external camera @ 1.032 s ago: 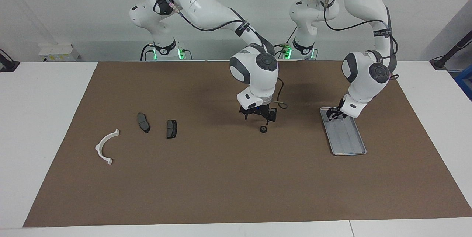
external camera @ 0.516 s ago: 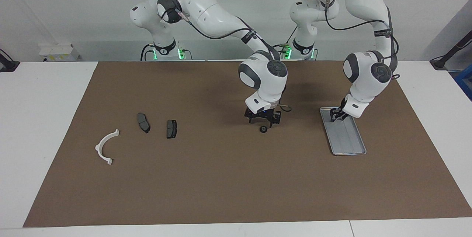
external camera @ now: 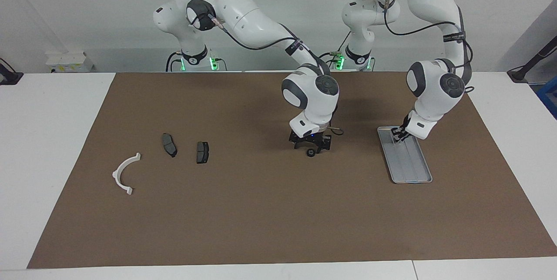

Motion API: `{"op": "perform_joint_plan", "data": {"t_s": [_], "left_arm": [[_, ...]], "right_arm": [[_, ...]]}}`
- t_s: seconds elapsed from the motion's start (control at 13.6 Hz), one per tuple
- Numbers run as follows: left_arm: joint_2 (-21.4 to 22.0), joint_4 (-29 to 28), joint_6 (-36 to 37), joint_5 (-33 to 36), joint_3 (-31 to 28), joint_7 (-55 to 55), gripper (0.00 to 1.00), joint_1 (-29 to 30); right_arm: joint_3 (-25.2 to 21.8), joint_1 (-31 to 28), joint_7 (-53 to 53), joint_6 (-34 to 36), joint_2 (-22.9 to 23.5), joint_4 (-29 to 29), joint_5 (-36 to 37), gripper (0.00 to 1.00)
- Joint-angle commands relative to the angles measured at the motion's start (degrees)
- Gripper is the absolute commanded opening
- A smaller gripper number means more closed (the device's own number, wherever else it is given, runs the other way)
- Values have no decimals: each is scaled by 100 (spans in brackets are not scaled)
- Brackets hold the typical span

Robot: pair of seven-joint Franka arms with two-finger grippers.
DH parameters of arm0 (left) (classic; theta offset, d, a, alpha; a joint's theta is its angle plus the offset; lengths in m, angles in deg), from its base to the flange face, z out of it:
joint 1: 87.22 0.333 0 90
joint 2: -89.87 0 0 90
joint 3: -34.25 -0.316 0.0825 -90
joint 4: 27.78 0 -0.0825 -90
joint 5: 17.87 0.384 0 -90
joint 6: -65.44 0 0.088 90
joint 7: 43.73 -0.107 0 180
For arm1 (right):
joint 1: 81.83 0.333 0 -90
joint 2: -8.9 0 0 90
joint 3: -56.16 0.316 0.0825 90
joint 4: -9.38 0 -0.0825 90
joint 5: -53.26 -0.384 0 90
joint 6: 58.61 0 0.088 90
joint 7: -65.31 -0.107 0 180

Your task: Place bearing gear from tray to pile

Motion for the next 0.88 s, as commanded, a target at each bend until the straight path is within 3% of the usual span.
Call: {"op": "perform_joint_plan", "data": {"t_s": [0.0,0.22,0.52,0.66,0.81], "left_arm": [[108,655,826,17,31,404,0,-157],[187,674,871,17,31,790,0,-324],[196,665,871,17,40,896,0,-359],[196,665,845,17,40,1071,0,-438],[196,674,810,17,40,1239,0,-517]], "right_arm": [[20,-65,-212,109,310,486,52,85],[11,-65,-361,22,319,495,52,71],[20,-65,-432,-5,319,486,44,29],[20,-74,-432,-14,319,486,43,1],[20,-74,-423,-14,319,486,43,0]]}}
